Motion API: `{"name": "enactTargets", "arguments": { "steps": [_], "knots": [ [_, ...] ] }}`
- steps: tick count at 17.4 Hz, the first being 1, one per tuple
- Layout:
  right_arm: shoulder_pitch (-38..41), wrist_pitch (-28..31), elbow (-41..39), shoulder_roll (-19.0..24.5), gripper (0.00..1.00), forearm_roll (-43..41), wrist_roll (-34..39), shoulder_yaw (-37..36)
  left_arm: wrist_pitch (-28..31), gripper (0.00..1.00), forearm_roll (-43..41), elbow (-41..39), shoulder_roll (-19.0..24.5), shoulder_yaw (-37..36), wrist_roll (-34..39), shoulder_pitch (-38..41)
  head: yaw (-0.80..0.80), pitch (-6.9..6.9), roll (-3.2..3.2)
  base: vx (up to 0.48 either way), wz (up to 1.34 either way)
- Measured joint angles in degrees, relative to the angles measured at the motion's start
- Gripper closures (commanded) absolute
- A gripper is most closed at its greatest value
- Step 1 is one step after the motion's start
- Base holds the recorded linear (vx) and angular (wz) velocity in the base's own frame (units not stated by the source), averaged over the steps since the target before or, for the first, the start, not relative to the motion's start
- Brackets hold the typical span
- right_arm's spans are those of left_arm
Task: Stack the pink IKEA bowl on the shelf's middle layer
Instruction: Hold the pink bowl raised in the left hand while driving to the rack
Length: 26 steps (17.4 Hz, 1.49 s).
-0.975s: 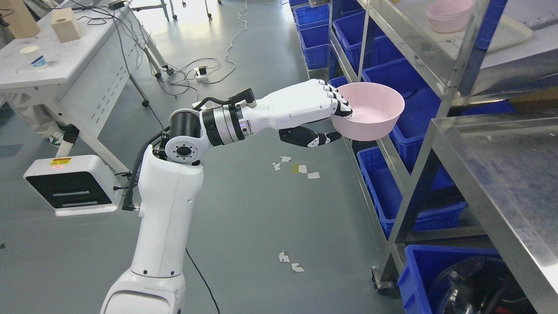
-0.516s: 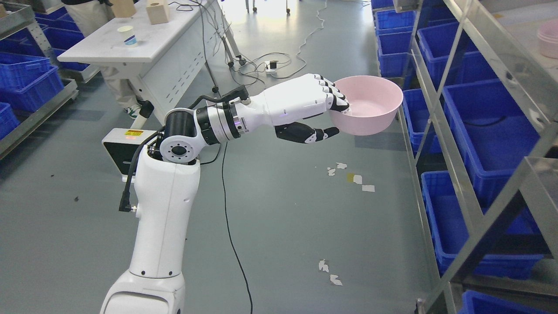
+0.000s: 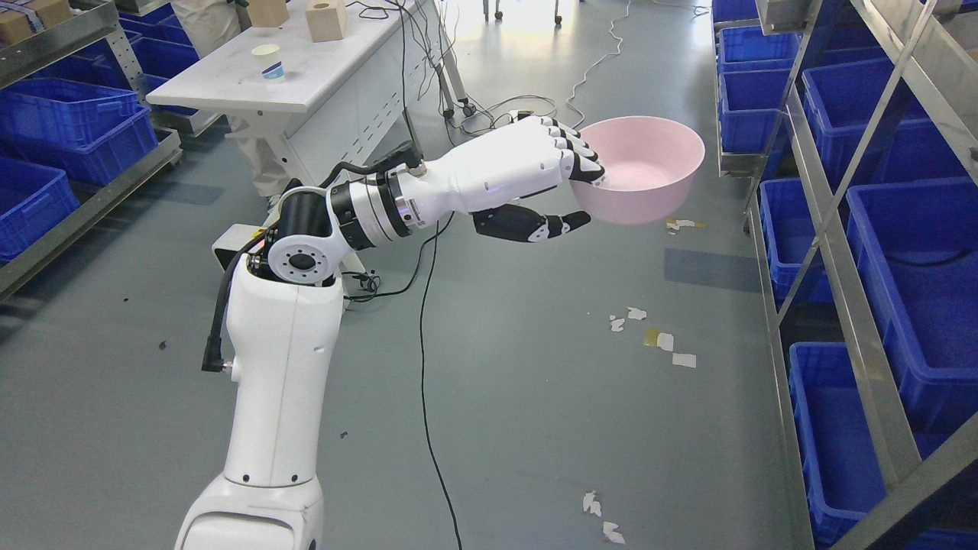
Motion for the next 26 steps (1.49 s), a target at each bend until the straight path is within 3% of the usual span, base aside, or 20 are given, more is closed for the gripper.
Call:
{"name": "enactTargets", "arguments": {
  "steps": [26],
  "knots": [
    [0.0,-0.2,0.0,0.0,0.0,0.0,0.3,0.0,0.0,0.97,0.9,-1.5,0.0,3.4,-0.1,2.6,0.0,0.0,0.0,0.364,-0.09]
  ]
}}
